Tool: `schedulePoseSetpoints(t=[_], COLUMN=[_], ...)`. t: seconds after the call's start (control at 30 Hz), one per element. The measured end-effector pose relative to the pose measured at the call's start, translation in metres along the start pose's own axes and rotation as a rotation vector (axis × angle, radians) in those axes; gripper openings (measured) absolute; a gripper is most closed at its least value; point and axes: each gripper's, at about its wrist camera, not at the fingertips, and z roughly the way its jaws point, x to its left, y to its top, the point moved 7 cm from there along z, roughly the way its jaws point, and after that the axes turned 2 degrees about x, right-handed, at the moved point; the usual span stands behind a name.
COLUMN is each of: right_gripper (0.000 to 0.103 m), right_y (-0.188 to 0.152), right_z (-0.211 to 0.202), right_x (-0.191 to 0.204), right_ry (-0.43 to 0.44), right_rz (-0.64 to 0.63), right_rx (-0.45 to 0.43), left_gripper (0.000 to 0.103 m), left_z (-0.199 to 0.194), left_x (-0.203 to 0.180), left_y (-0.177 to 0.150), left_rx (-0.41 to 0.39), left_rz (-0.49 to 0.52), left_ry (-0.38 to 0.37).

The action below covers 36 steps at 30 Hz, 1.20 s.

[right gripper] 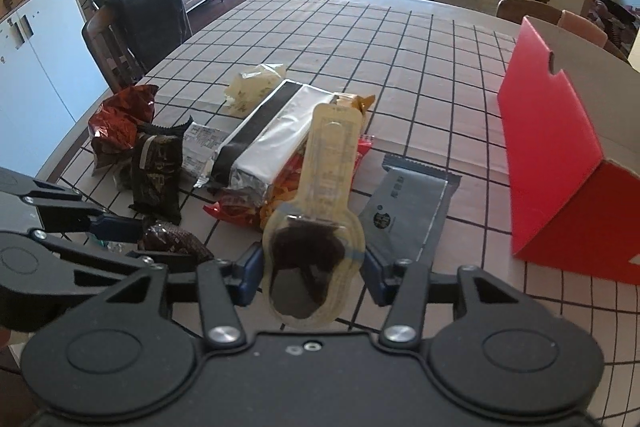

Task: Organize snacks
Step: 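Grasp the dark chocolate wrapper with the left tool while the right tool grasps the clear tube snack, then carry both held snacks over the open red box with both tools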

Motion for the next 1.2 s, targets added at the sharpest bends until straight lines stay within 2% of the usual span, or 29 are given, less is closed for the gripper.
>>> schedulePoseSetpoints(t=[0.53,0.8,1.0,1.2], right_gripper=[0.050,0.050,0.050,0.050], right_y=[-0.017,-0.021,-0.019,-0.009], right_z=[-0.042,-0.073,-0.102,-0.130], right_x=[0.002,0.001,-0.008,-0.031], right_ry=[-0.081,-0.129,-0.161,-0.181], right_rz=[0.067,0.101,0.124,0.148], right_rx=[-0.044,-0.086,-0.113,-0.149], left_gripper=[0.026,0.026,0.026,0.026], left_z=[-0.015,-0.048,-0.078,-0.105], left_x=[0.004,-0.002,-0.017,-0.043], left_y=[-0.010,-0.010,0.000,0.026], left_rx=[-0.060,-0.128,-0.173,-0.231], left_rz=[-0.022,-0.014,0.018,0.064], left_ry=[-0.028,-0.062,-0.097,-0.120])
